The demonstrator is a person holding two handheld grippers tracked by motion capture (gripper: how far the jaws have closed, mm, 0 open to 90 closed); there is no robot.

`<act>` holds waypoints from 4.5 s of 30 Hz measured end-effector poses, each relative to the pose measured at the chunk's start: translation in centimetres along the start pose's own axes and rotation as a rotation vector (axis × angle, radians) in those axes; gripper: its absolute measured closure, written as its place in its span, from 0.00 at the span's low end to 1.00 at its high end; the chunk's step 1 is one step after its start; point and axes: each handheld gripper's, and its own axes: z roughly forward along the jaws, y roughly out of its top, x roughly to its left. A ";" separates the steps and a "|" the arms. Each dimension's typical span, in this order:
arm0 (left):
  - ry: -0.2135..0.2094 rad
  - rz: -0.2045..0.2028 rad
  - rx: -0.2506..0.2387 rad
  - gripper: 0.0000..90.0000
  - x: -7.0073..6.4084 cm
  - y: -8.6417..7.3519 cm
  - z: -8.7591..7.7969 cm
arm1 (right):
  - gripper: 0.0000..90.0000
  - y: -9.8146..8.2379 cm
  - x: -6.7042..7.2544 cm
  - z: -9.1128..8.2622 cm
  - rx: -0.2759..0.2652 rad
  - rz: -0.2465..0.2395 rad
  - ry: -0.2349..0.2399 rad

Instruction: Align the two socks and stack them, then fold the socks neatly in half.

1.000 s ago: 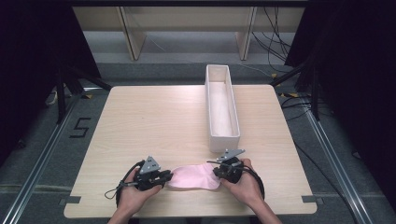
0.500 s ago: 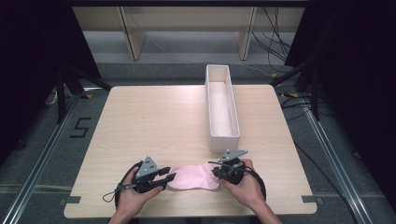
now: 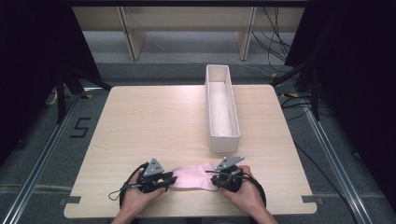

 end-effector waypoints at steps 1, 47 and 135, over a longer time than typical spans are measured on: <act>0.005 0.003 0.004 0.79 0.0 0.0 0.0 | 0.92 -0.1 0.0 0.1 0.002 0.012 0.004; 0.038 -0.119 -0.106 0.33 1.0 -0.4 -2.1 | 0.72 -0.6 -3.4 -1.8 -0.132 0.146 -0.062; -0.047 -0.278 0.017 0.88 2.5 1.3 -2.5 | 0.96 2.5 -1.1 1.1 -0.056 0.066 0.007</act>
